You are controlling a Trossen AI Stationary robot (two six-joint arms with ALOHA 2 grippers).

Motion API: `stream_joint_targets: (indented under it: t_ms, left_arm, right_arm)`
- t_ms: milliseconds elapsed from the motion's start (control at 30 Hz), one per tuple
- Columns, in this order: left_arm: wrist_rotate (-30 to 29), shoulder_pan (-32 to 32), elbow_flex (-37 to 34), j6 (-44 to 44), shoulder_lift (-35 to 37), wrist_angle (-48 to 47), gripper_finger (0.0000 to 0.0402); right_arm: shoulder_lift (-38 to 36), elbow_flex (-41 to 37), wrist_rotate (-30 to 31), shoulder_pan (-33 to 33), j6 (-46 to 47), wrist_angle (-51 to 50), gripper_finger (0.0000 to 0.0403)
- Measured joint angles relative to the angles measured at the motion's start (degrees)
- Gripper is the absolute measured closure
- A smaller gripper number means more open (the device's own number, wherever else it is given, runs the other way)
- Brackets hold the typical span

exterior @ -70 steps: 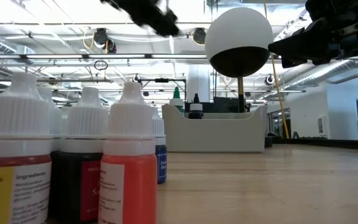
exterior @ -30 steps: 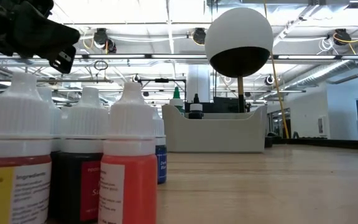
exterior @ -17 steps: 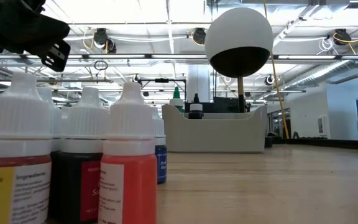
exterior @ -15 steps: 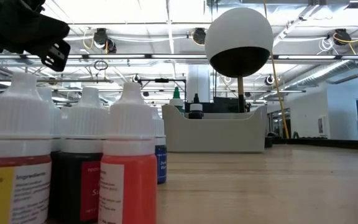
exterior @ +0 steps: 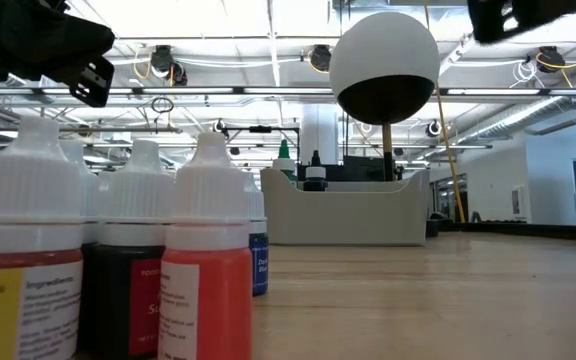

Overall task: Pick & Place food coloring
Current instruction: Put the violet food coloring bottle into the gray bin

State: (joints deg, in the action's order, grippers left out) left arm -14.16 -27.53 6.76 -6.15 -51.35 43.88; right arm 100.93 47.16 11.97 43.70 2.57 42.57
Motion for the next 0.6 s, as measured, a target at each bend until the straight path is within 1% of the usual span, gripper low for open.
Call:
stream_joint_targets:
  t_ms: [200,367,600]
  left_arm:
    - [0.0,0.0,0.0,-0.31,0.0,-0.03,0.0376]
    - [0.0,0.0,0.0,-0.97,0.0,-0.25,0.0376]
    - [0.03,0.0,0.0,-1.22,0.0,-0.29,0.0376]
  right_arm:
    - [3.97,2.58,-0.22,-0.24,0.24,0.76,0.0125]
    - [4.08,2.7,-0.1,-0.24,1.5,1.06,0.0122]
    - [4.76,2.71,-0.09,-0.24,2.46,1.35,0.0132]
